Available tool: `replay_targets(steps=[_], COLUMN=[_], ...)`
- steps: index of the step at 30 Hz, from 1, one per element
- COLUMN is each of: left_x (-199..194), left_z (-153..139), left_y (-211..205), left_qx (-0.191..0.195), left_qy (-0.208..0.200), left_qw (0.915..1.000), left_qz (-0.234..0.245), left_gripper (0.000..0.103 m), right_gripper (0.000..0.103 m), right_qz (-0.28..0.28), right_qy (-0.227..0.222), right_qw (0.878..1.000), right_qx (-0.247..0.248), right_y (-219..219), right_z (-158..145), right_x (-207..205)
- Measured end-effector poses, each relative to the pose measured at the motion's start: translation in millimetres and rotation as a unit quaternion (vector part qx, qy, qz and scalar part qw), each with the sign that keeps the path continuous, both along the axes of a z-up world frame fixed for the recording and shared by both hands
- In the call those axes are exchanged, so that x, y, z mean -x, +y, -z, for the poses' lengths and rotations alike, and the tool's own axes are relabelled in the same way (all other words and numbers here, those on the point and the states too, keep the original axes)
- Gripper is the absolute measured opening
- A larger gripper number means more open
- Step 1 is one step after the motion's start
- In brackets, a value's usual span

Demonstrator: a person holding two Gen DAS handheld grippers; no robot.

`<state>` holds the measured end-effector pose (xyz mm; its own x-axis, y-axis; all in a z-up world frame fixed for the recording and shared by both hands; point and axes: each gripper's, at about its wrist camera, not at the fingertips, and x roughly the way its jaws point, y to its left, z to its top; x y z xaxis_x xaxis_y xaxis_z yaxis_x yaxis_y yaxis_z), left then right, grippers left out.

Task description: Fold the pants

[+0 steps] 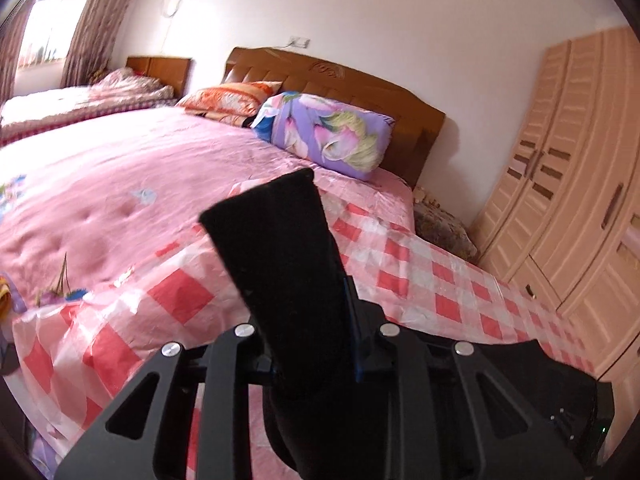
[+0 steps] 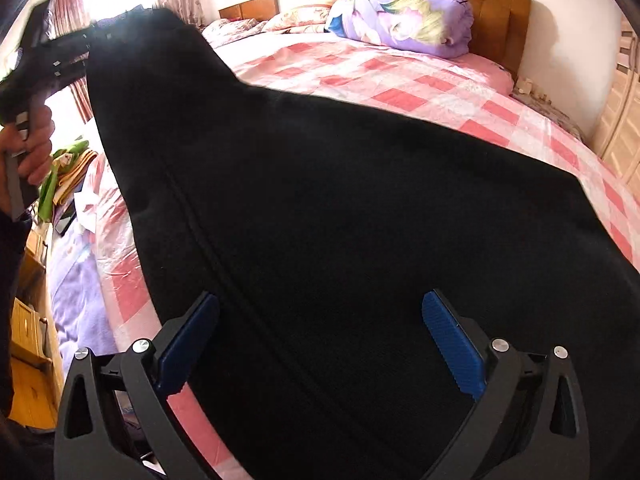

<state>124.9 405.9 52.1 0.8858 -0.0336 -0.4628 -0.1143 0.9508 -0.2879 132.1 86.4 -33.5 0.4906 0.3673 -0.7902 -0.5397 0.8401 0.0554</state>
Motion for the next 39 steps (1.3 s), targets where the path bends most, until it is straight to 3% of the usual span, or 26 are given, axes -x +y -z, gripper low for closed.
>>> replay_targets(steps=[1, 5, 6, 9, 11, 13, 14, 15, 16, 17, 19, 21, 23, 25, 27, 30, 34, 37, 39], left_x=[2, 6, 8, 6, 2, 4, 9, 18, 26, 32, 48, 68, 70, 58, 49, 32, 28, 33, 32], left_z=[-9, -32, -34, -19, 13, 55, 75, 89, 96, 96, 82, 61, 47, 41, 38, 41, 68, 80, 81], left_y=[-19, -94, -118, -180, -219, -253, -271, -283, -287, -283, -257, -221, -180, -151, -131, -105, -95, -97, -91], left_qx=[-0.022, -0.082, -0.099, -0.142, -0.156, -0.170, -0.197, -0.225, -0.235, -0.222, -0.183, -0.143, -0.110, -0.145, -0.177, -0.162, -0.156, -0.168, -0.157], left_qy=[-0.008, -0.029, -0.033, -0.012, 0.028, 0.077, 0.099, 0.105, 0.098, 0.092, 0.055, 0.004, -0.006, 0.017, 0.027, 0.050, 0.083, 0.081, 0.084], left_qw=[0.9996, 0.9925, 0.9884, 0.9757, 0.9614, 0.9365, 0.9205, 0.9088, 0.9062, 0.9105, 0.9338, 0.9539, 0.9717, 0.9790, 0.9788, 0.9831, 0.9822, 0.9813, 0.9835], left_qz=[0.018, 0.086, 0.111, 0.166, 0.225, 0.297, 0.323, 0.335, 0.338, 0.336, 0.302, 0.264, 0.209, 0.142, 0.099, 0.069, 0.063, 0.046, 0.035], left_gripper=[0.015, 0.010, 0.005, 0.005, 0.006, 0.009, 0.010, 0.016, 0.025, 0.035, 0.085, 0.097, 0.099, 0.098, 0.098, 0.098, 0.098, 0.099, 0.099], right_gripper=[0.098, 0.098, 0.098, 0.098, 0.098, 0.098, 0.098, 0.098, 0.098, 0.098, 0.098, 0.098, 0.098, 0.098, 0.095, 0.081, 0.072, 0.067, 0.065], right_qz=[0.007, 0.042, 0.054, 0.110, 0.145, 0.168, 0.178, 0.182, 0.185, 0.184, 0.175, 0.146, 0.114, 0.062, 0.025, -0.011, -0.027, -0.029, -0.022], right_qy=[-0.008, -0.046, -0.053, -0.064, -0.073, -0.074, -0.073, -0.072, -0.066, -0.060, -0.052, -0.042, -0.021, 0.020, 0.062, 0.111, 0.186, 0.208, 0.209], right_qw=[1.000, 0.995, 0.994, 0.986, 0.980, 0.976, 0.974, 0.973, 0.972, 0.972, 0.972, 0.974, 0.974, 0.968, 0.960, 0.950, 0.933, 0.941, 0.946], right_qx=[-0.021, -0.078, -0.082, -0.105, -0.119, -0.119, -0.120, -0.122, -0.129, -0.136, -0.151, -0.168, -0.194, -0.242, -0.272, -0.291, -0.308, -0.264, -0.247], right_y=[-9, -54, -66, -110, -141, -161, -170, -174, -181, -184, -182, -171, -151, -123, -84, -30, 23, 56, 65], right_z=[-6, -30, -34, -46, -52, -54, -54, -53, -52, -50, -50, -50, -49, -51, -50, -45, -26, -11, -8], right_x=[4, 22, 23, 28, 34, 35, 36, 37, 38, 37, 36, 31, 23, 1, -28, -69, -123, -145, -148])
